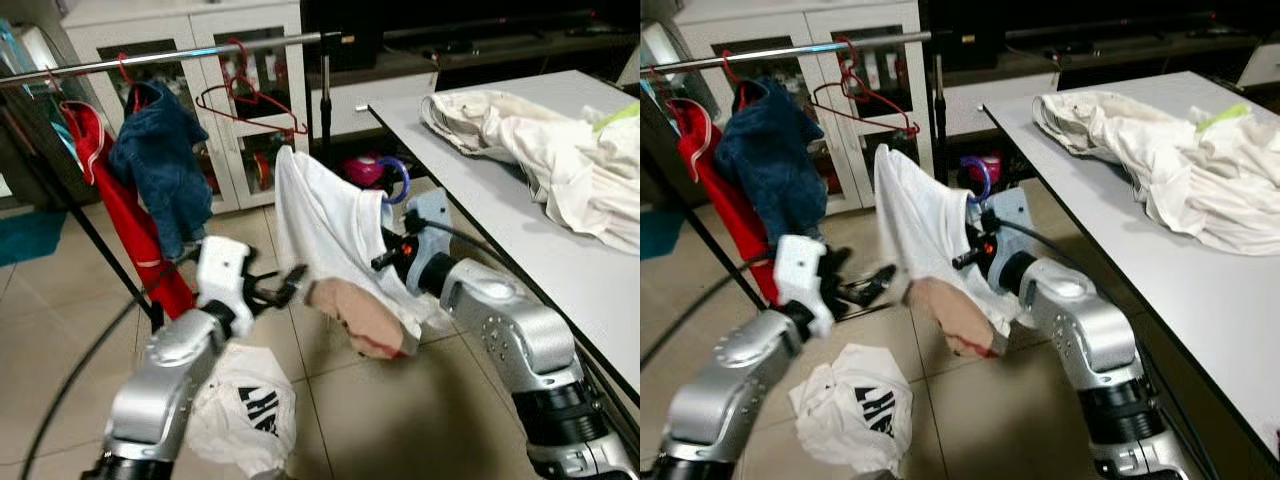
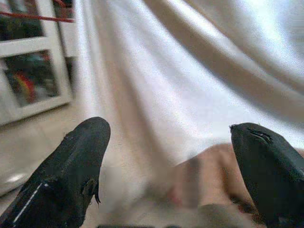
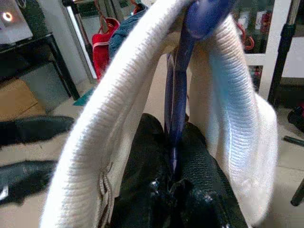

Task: Hang hanger

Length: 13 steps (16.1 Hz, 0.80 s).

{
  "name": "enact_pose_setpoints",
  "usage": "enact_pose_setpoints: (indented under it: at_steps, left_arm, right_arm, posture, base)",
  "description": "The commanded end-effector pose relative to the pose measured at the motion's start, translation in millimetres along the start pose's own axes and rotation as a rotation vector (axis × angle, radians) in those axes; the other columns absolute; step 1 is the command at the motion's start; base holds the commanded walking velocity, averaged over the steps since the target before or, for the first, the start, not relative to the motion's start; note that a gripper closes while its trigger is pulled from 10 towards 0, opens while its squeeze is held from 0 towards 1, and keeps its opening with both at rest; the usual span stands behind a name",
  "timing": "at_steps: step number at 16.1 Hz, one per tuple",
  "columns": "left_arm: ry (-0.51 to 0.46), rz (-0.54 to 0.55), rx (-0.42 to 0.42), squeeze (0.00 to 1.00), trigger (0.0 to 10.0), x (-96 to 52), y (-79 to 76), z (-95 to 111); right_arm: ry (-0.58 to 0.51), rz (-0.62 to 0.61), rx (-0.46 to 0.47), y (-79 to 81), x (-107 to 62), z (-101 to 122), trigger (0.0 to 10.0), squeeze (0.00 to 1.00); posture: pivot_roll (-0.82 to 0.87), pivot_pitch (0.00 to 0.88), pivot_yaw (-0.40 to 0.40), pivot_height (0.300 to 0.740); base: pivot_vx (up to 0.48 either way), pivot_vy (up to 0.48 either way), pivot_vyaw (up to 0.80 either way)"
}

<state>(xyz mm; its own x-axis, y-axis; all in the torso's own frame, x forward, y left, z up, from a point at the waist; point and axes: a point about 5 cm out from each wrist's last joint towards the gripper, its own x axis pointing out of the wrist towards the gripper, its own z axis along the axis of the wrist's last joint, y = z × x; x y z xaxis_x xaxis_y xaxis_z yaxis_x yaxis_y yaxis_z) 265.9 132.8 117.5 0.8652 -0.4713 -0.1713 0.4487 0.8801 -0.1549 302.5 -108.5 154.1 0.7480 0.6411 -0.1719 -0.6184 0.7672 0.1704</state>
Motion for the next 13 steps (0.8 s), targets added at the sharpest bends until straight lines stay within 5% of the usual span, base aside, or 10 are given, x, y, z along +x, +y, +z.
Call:
enact_pose_setpoints:
  at_steps: [1,3,4,5,8,13]
  left_arm:
    - [-0.046,-0.055,-0.053,1.00,10.0,5.5,-5.6,11]
    - [-0.101,-0.161,-0.137,0.95,10.0,8.9,-17.4,22]
    - [-0.079,-0.128,-0.120,0.31,10.0,12.1,-13.5,19]
    - [-0.056,-0.078,-0.106,0.00,10.0,14.0,-7.4,15]
    - [-0.086,0.202,-0.064,0.00,10.0,8.6,35.5,14]
    - [-0.166,0.082,-0.007,0.00,10.0,4.5,47.8,30]
  right_arm:
    - [-0.055,0.021,-0.017,3.5,0.5,17,10.0,0.00]
    - [-0.056,0.027,-0.012,5.1,3.8,19,10.0,0.00]
    - [-0.064,0.048,-0.001,8.7,5.2,21,10.0,0.00]
    - [-0.067,0.061,0.002,10.8,5.6,22,10.0,0.00]
    - [-0.080,0.118,0.017,15.6,2.4,28,10.0,0.00]
    - [-0.056,0.219,-0.012,22.3,-4.7,29,10.0,0.00]
  posture:
    - [-0.02,0.000,0.071,0.740]
    - [-0.02,0.000,0.069,0.740]
    - [-0.02,0.000,0.069,0.740]
    - [-0.02,0.000,0.070,0.740]
    - [-0.03,0.000,0.073,0.740]
    - [-0.02,0.000,0.072,0.740]
  base:
    - [0.000,0.000,0.00]
    - [0.000,0.000,0.00]
    - [0.000,0.000,0.00]
    - [0.000,0.000,0.00]
    - [0.000,0.000,0.00]
    - [0.000,0.000,0.00]
